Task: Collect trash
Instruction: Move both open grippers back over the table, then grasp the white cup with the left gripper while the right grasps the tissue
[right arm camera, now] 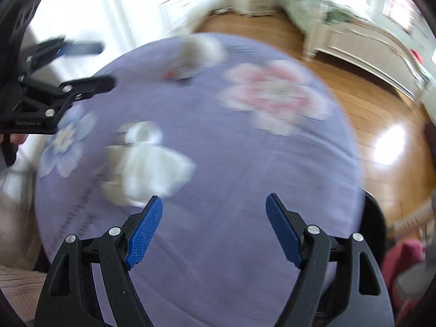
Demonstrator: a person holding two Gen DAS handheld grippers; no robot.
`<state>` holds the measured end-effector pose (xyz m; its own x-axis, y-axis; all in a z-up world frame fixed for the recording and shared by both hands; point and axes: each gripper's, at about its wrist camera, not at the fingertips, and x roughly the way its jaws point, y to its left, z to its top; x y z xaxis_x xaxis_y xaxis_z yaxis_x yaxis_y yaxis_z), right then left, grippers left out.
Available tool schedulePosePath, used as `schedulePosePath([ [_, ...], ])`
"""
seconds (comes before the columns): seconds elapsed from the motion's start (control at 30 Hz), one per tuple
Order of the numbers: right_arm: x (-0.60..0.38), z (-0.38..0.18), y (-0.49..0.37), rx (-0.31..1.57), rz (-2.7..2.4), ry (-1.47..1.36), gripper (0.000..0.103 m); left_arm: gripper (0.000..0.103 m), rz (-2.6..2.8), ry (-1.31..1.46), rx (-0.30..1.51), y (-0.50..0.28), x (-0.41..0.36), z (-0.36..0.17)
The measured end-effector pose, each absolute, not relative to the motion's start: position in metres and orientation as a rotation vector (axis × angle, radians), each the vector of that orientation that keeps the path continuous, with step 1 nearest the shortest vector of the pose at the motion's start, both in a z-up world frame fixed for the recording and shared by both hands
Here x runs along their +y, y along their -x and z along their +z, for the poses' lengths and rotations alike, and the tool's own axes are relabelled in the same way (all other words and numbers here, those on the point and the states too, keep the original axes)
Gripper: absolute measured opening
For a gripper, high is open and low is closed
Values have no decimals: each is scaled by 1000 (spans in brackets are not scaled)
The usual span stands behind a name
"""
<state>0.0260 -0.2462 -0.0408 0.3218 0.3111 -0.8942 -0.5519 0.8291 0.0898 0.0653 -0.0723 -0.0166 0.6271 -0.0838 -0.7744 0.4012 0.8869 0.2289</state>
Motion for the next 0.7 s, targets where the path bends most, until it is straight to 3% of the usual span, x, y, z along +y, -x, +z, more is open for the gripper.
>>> schedulePosePath([
  [0.3, -174, -62, -26, 1172, 624, 291, 75, 82, -324, -384, 863, -55, -48, -32],
  [0.33, -172, -64, -28, 1182, 633, 280, 68, 82, -335, -382, 865, -57, -47, -34],
  [0.37, -173, -68, -30, 1197, 640, 264, 42, 82, -357, -376, 874, -59, -49, -38],
  [0.4, -174, -70, -33, 1216, 640, 251, 27, 82, -366, -375, 877, -60, -53, -42],
  [0.47, -176, -71, -37, 1224, 633, 227, 16, 80, -391, -384, 888, -64, -60, -51],
  [0.7, -192, -64, -34, 1220, 604, 226, 10, 78, -485, -437, 921, -66, -99, -80],
])
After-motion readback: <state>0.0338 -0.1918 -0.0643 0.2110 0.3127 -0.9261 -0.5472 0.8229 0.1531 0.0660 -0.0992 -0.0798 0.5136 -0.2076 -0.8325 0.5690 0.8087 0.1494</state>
